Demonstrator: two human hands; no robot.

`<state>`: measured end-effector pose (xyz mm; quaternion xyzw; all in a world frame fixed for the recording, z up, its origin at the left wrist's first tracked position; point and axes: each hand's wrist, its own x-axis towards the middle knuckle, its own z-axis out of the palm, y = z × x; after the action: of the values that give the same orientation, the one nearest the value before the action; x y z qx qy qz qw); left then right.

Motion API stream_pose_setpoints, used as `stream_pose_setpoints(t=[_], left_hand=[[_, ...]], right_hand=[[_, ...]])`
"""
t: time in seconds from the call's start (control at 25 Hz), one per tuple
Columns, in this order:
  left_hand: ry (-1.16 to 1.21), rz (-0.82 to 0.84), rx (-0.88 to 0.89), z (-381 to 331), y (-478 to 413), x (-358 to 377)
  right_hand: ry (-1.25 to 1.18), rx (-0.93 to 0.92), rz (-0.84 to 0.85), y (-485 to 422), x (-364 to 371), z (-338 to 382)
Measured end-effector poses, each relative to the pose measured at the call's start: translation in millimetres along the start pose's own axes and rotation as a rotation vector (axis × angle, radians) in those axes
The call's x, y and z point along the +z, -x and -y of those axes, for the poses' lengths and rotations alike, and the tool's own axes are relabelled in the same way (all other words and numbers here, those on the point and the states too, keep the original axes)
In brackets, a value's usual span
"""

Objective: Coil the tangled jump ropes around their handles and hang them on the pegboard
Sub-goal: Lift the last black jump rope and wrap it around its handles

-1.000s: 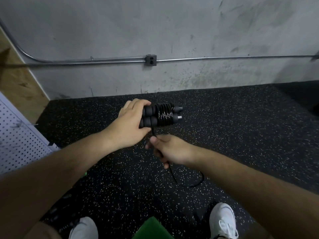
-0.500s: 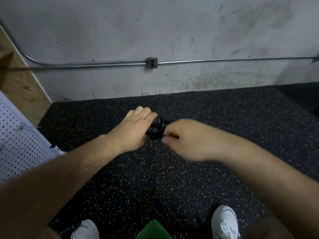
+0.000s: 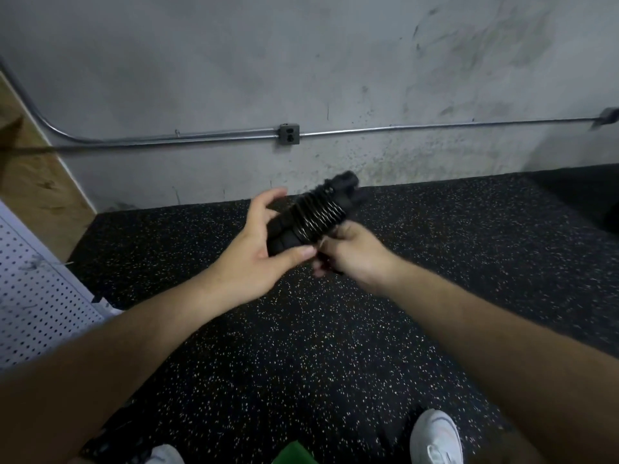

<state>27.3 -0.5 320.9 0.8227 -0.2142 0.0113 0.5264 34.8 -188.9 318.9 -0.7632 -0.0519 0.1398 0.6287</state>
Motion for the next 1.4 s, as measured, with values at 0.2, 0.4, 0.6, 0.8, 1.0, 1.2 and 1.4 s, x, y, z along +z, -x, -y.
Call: stream_pose_setpoints(t=[0.2, 0.4, 0.6, 0.8, 1.0, 1.2, 1.4], left_hand=[[-0.191, -0.024, -0.185, 24, -12, -7], [0.319, -0.157, -0.221, 16, -11, -13], [0.65, -0.209, -0.286, 3, -10, -19], [0.829, -0.199, -0.371, -5, -9, -27], [0.875, -0.193, -0.412, -3, -10, -32], [0.851, -0.143, -0.428, -5, -7, -26], [0.876, -0.127, -0.438, -5, -7, -26]], right_hand=[[0.143, -0.005, -0.171, 0, 46, 4], [0.188, -0.174, -0.212, 15, 44, 23], [0.359, -0.294, -0.097, 24, 45, 23], [0.673, -0.445, -0.088, 25, 26, 16], [0.648, -0.603, -0.264, 27, 9, 26], [0.393, -0.525, -0.239, 29, 9, 34], [0.402, -0.513, -0.067, 29, 5, 33]])
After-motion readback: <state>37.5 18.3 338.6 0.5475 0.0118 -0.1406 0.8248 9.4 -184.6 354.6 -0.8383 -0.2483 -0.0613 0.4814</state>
